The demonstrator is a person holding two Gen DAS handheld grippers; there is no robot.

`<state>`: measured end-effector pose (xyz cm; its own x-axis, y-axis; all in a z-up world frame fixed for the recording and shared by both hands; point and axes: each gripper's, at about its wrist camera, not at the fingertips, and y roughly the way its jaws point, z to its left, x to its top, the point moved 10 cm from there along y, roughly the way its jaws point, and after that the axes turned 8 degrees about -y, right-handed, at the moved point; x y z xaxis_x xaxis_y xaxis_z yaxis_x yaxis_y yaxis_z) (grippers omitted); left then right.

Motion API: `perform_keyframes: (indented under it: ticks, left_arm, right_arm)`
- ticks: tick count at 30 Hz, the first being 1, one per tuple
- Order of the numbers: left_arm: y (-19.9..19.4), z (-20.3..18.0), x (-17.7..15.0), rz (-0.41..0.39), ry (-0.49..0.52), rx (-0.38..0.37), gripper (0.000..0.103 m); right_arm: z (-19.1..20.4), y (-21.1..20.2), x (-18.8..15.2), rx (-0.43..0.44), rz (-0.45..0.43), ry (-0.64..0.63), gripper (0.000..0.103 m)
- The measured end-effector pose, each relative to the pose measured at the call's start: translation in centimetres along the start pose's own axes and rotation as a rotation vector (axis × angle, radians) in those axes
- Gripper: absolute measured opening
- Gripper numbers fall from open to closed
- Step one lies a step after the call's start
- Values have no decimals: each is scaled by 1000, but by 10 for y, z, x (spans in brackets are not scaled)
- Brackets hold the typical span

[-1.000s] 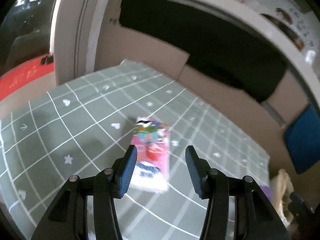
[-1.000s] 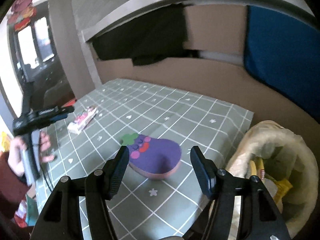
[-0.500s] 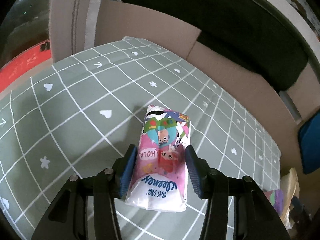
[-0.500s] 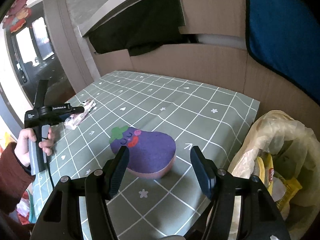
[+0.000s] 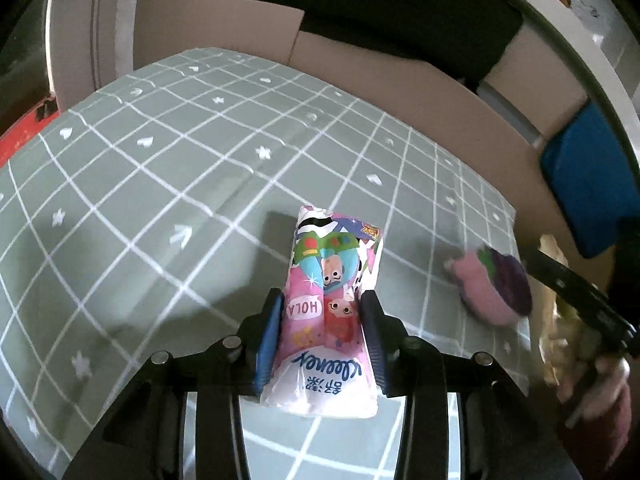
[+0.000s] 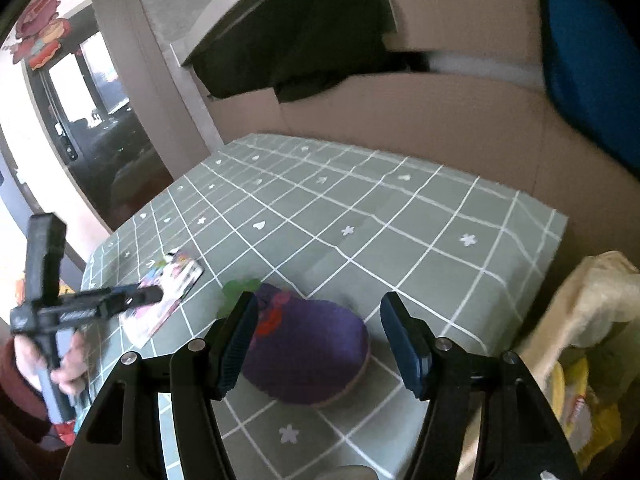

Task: Collect trash
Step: 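Grasp the pink tissue pack with the left tool while the right tool reaches the purple eggplant sponge, then grasp the purple eggplant sponge with the right tool while the left tool holds the tissue pack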

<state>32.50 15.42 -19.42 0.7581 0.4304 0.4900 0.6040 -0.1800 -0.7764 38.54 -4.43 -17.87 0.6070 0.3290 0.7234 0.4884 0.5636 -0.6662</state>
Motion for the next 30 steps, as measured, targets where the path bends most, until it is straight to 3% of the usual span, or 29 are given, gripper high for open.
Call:
perform_keyframes:
  ticks: [3,24,26,30]
  left_arm:
    - [-6,3,-6,7,-4,-7,41]
    - [-11,4,-22,0,70,13,47]
    - [-12,4,-23,8,68,17,47]
    - [-16,2,-29,19,44,13,41]
  right_arm:
    - [3,14,-11,22,47,3,61]
    - [33,5,-39,103,53,42,67]
    - [35,1,-40,88,52,30,64]
    - [35,-18,-38,14,-2,10,36]
